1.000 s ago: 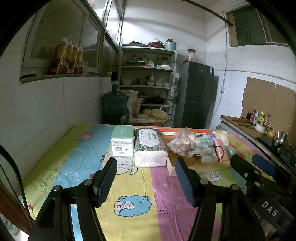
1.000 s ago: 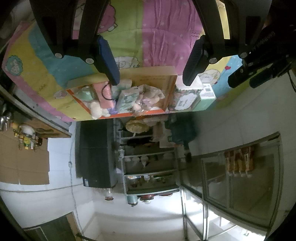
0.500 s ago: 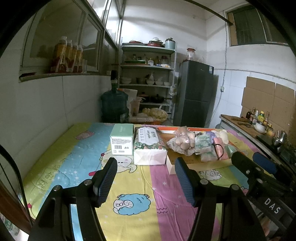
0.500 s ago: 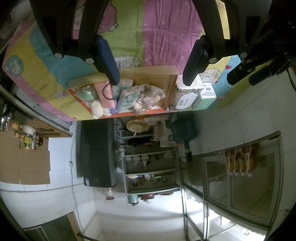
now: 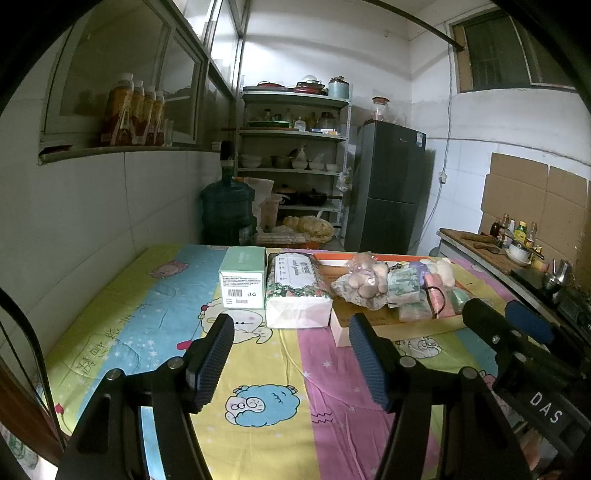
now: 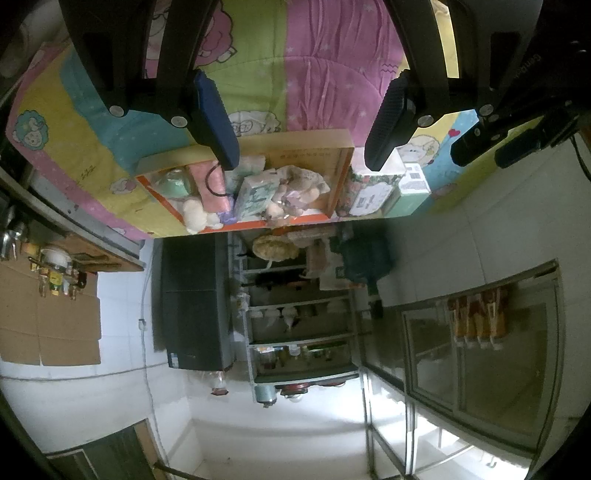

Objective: Organize soft objects

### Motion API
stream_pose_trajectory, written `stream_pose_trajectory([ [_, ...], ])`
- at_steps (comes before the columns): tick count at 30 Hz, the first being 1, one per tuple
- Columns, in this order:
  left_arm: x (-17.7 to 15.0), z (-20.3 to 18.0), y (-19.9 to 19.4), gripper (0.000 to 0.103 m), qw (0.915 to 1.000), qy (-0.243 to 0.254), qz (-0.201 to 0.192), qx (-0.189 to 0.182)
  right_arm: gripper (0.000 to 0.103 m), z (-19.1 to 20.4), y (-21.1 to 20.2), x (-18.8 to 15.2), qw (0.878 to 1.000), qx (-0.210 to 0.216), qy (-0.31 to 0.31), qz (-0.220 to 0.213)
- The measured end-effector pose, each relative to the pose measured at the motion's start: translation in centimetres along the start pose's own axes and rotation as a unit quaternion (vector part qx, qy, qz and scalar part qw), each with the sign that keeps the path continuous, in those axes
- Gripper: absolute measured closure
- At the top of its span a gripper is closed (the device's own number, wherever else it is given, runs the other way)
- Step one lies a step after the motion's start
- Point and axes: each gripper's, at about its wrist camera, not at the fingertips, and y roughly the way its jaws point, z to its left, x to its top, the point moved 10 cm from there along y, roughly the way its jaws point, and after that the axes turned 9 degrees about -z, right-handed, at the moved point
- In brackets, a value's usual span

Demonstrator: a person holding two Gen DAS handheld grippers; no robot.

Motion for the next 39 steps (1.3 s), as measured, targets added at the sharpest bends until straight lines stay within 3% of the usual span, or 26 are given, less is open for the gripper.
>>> stream_pose_trajectory([
  [39, -0.27, -0.32, -0.15, 0.039, 1.0, 0.003, 0.001, 0.0, 0.031, 0.15, 0.06, -0.04, 1.0, 0.0, -0.001, 0.0],
])
